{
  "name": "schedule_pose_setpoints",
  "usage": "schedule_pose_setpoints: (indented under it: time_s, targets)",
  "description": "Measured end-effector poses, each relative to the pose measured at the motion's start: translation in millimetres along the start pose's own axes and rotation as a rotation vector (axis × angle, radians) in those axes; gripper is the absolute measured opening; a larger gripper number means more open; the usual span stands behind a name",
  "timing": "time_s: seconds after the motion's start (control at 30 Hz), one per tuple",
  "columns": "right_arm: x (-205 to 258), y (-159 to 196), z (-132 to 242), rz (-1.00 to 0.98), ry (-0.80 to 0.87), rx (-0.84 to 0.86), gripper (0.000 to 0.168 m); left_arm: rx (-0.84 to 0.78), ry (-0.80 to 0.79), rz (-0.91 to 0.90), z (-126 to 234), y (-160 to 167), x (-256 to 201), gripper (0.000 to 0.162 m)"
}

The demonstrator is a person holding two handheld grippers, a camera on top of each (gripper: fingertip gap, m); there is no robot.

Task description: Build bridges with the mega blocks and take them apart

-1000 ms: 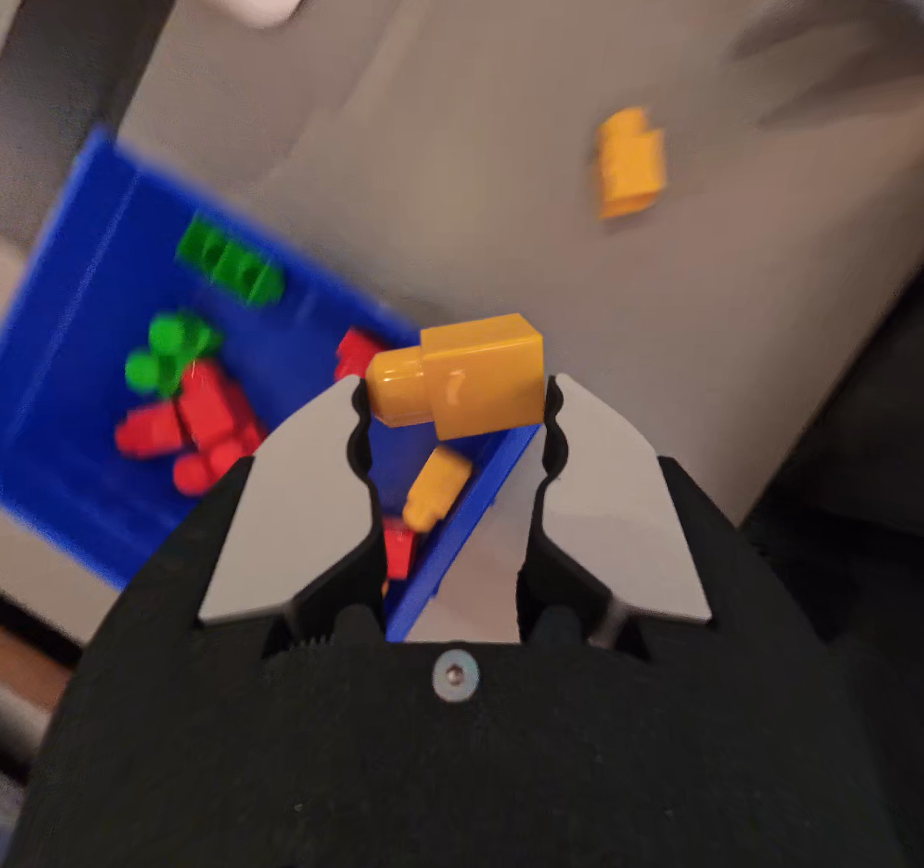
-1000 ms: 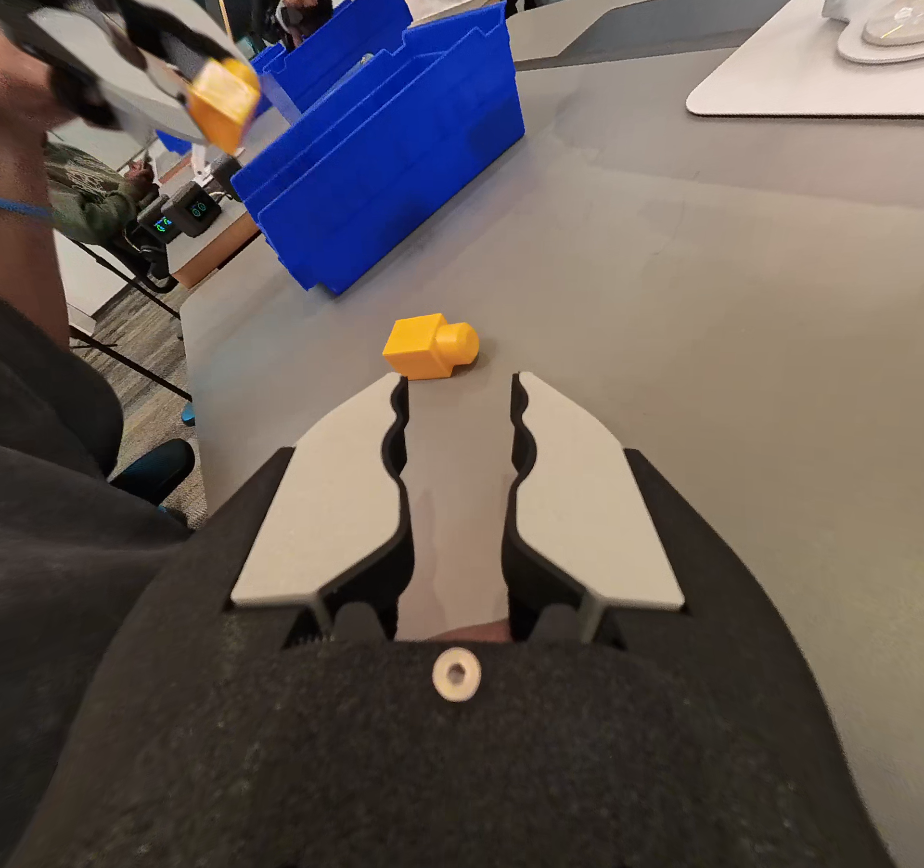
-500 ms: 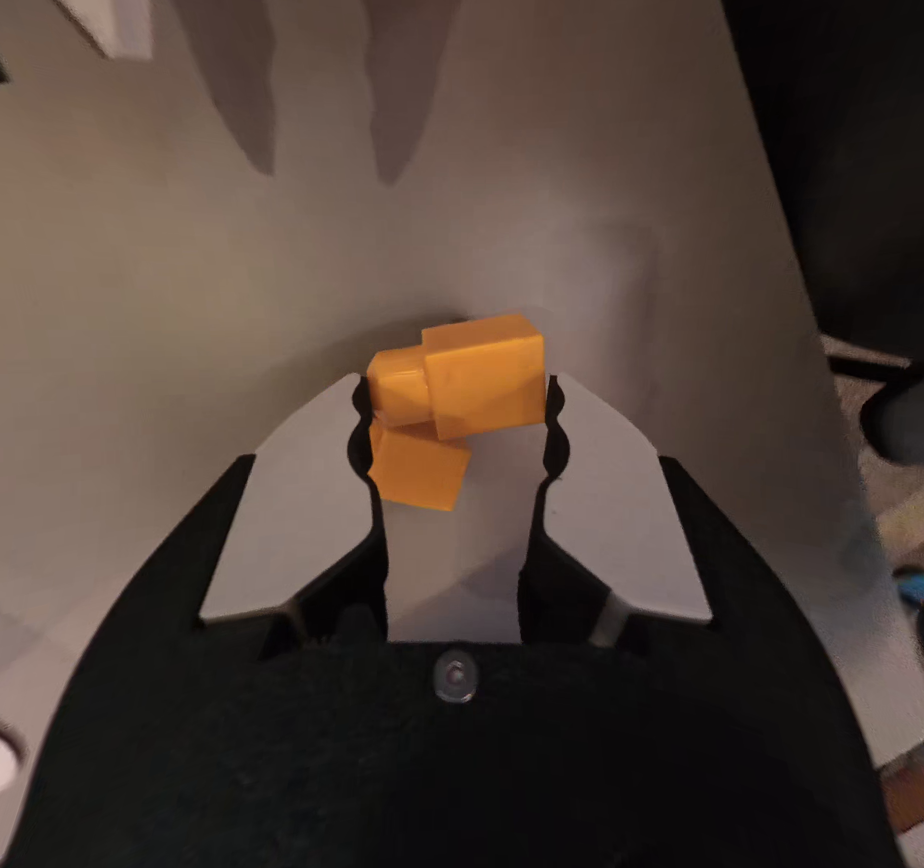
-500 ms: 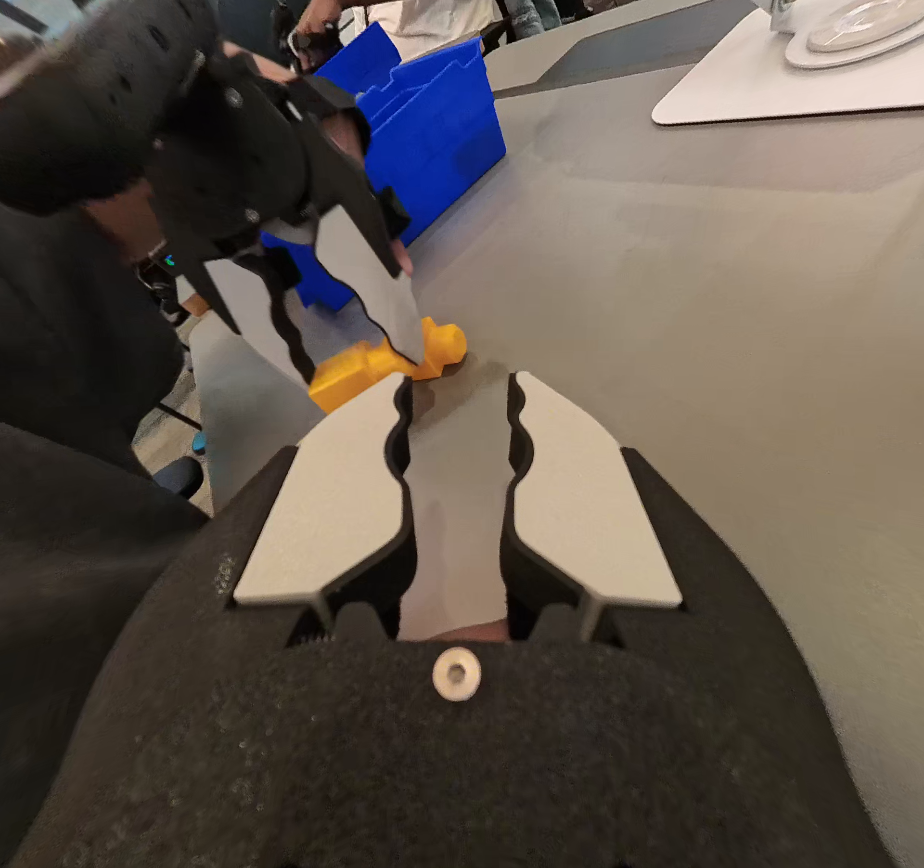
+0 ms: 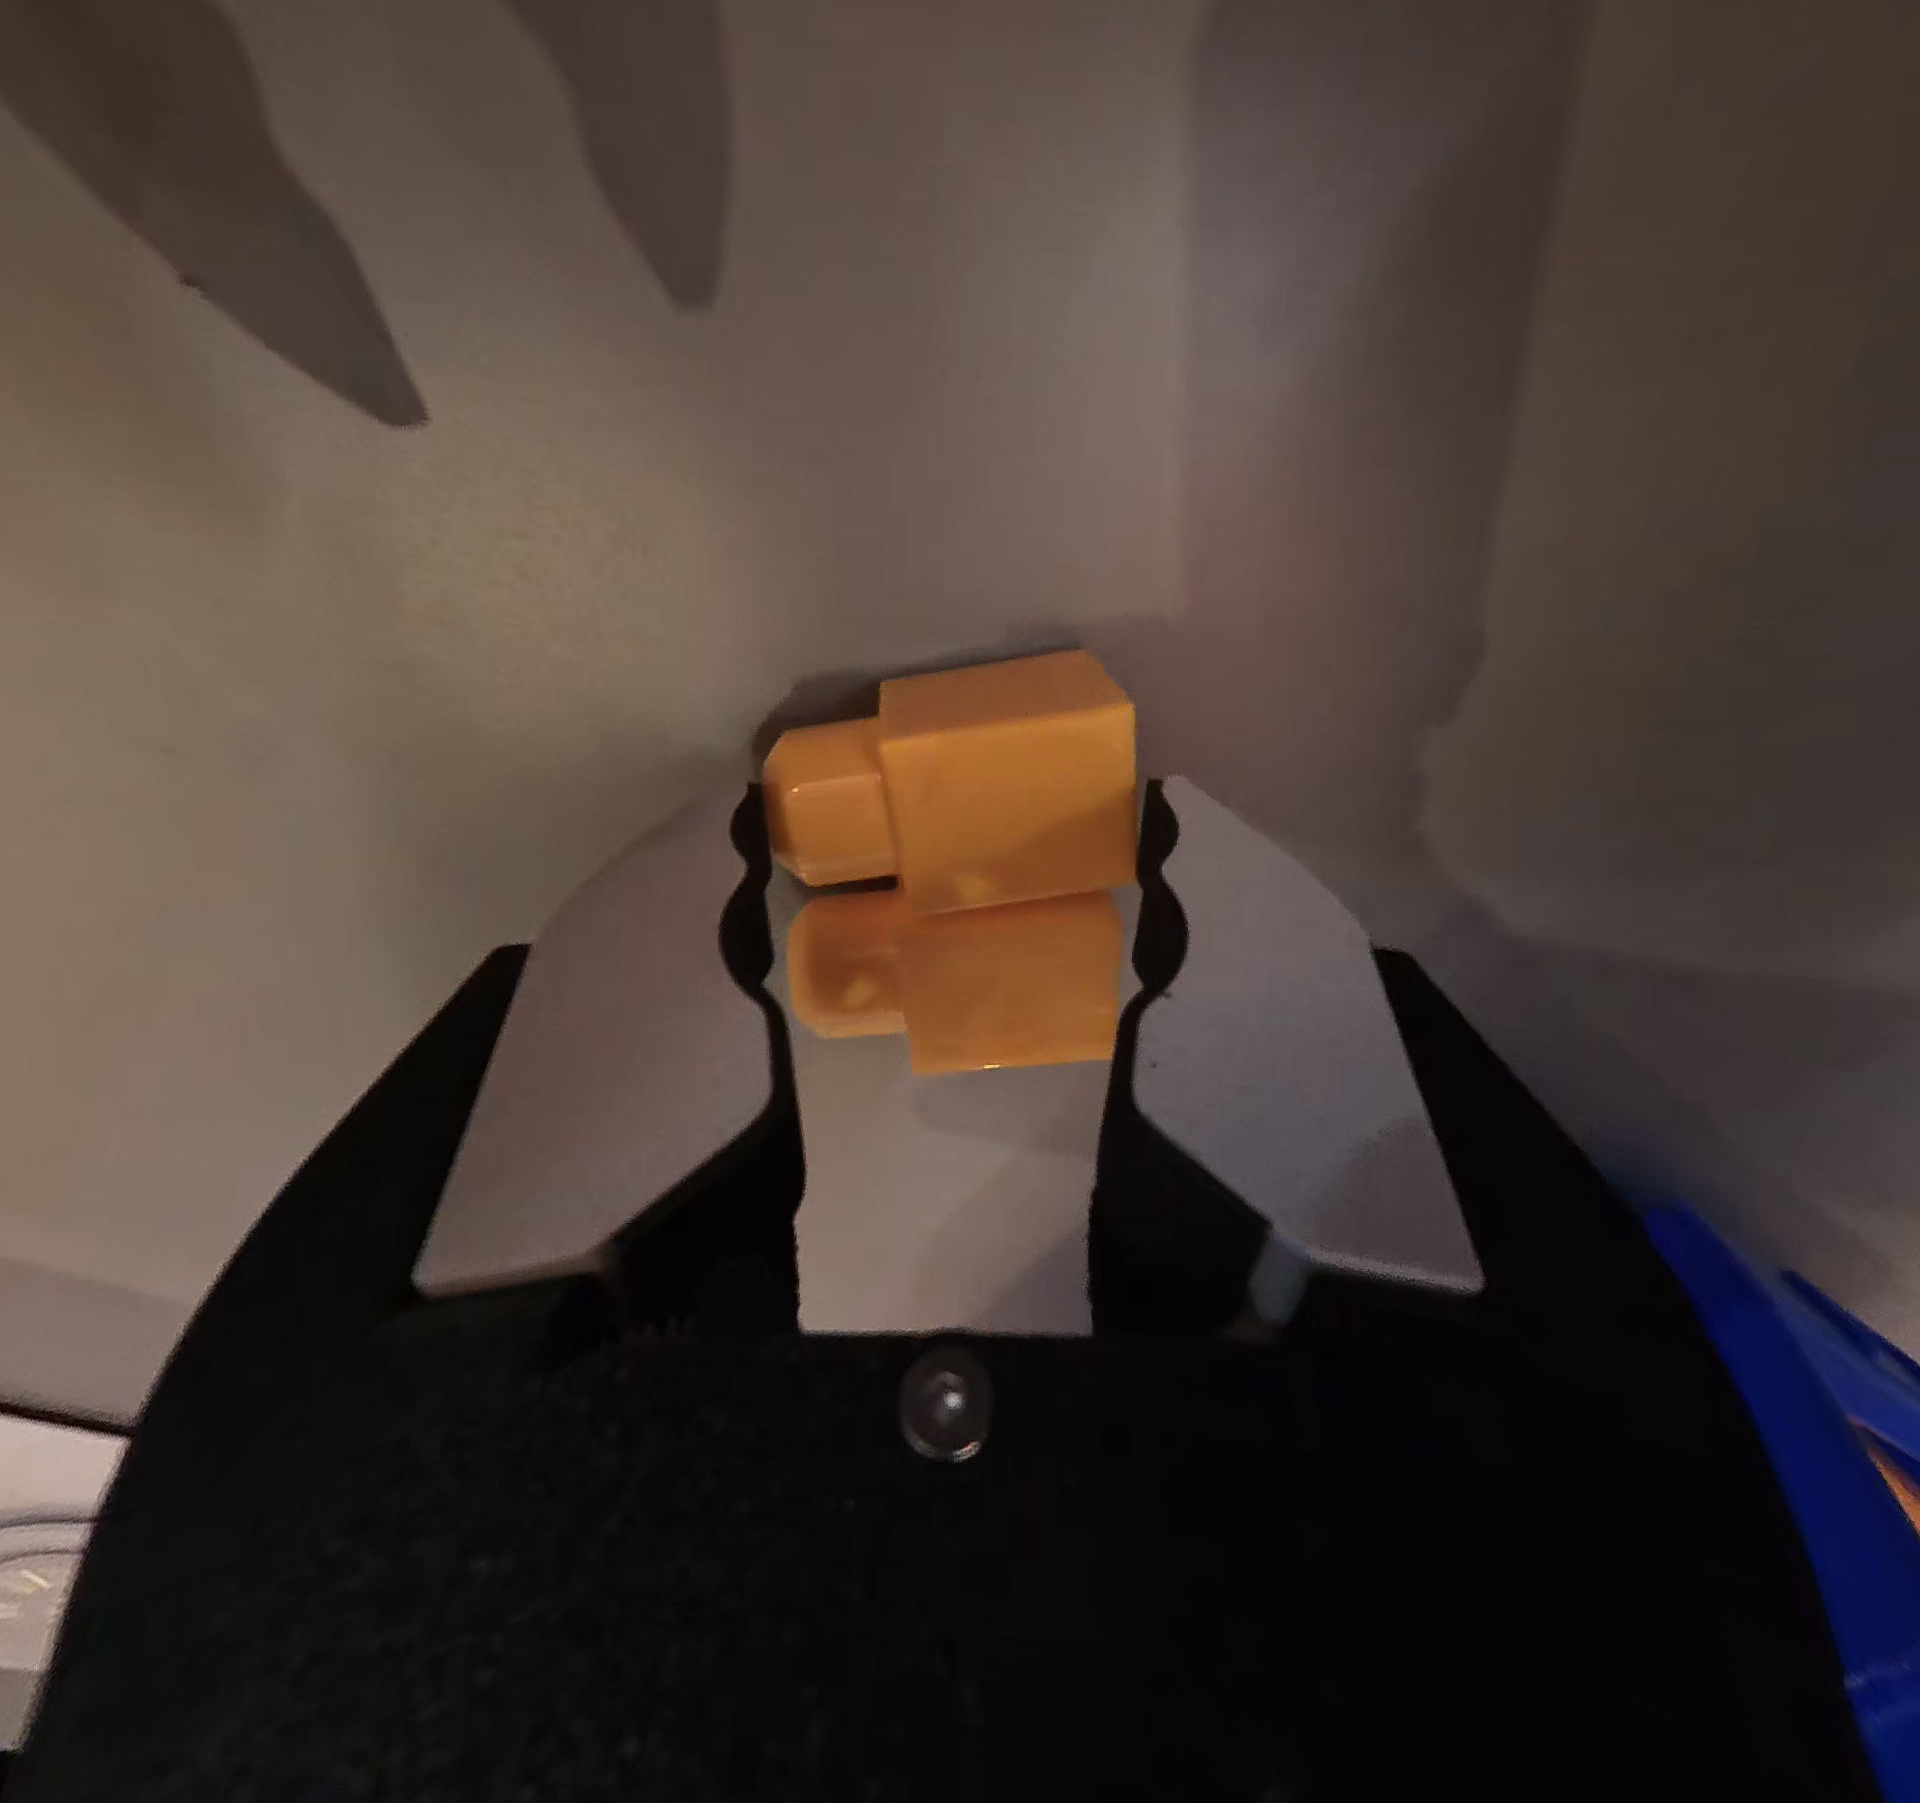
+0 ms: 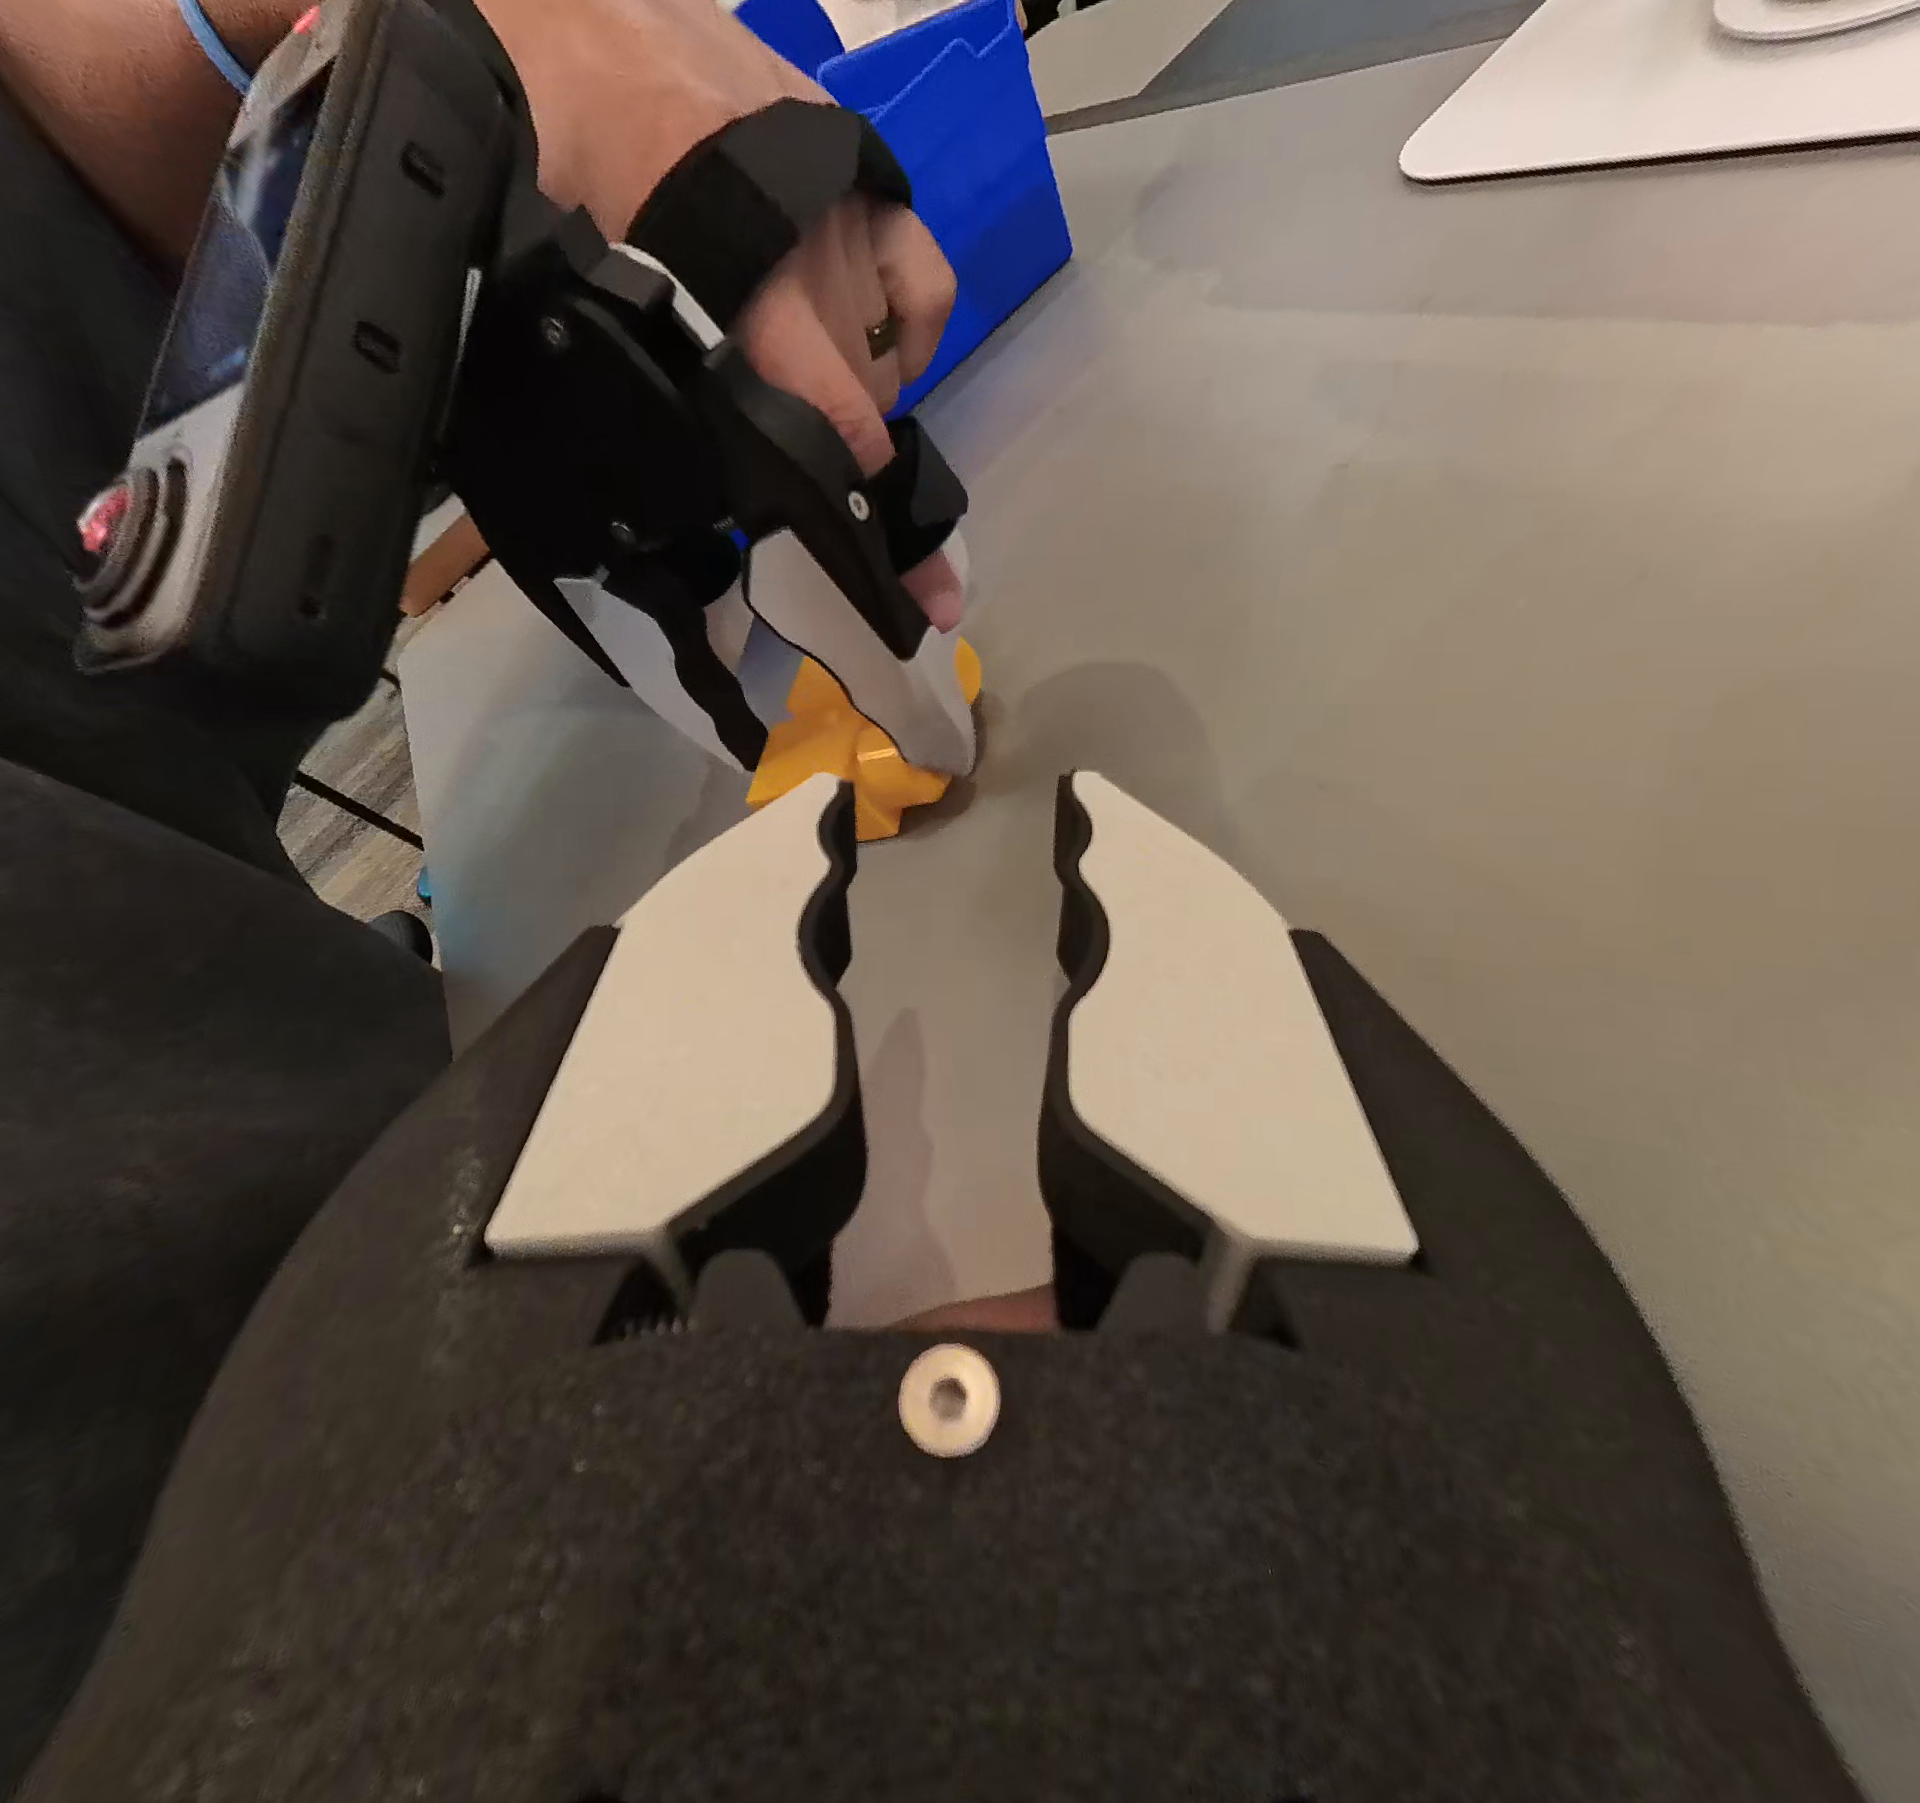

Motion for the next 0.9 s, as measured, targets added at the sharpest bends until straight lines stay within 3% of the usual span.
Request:
schedule_pose_setpoints:
  time_s: [0.23, 0.3, 0.4, 0.5, 0.63, 0.73, 0.8, 0.9]
  targets:
    - [1, 2, -1, 0.003, -0.012, 0.023, 0.037, 0.087, -0.039, -0.017, 2, 5, 1, 0.086]
    - [1, 2, 0, 0.004, -0.011, 0.023, 0.037, 0.048, -0.031, 0.033, 13, 8, -4, 0.091]
    - [0, 2, 1, 0.000, -0.017, 0.019, 0.037, -0.061, -0.072, 0.141, 41, 17, -18, 0.084]
    - [0, 1, 2, -0.005, -0.026, 0.012, 0.037, -0.219, -0.189, 0.374, 80, 37, -34, 0.084]
    - [1, 0, 1, -0.007, -0.036, 0.010, 0.037, -0.447, -0.369, 0.827, 115, 79, -74, 0.084]
    - [3, 0, -1, -0.005, -0.042, 0.013, 0.037, -0.658, -0.445, 1.157, 114, 103, -123, 0.085]
    - [4, 0, -3, 0.001, -0.045, 0.025, 0.037, -0.815, -0.543, 1.366, 106, 110, -159, 0.073]
    - [7, 0, -10, 0.011, -0.051, 0.041, 0.037, -0.976, -0.701, 1.644, 89, 114, -203, 0.078]
Point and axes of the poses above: each gripper's, where its closed fingertips meet, z back along the fingers, y out of its underside, x = y × z across the jaws, the point moved 8 cm from there along z, back along the fingers, and after that the axes turned 8 degrees about x, right-handed, at the moved point
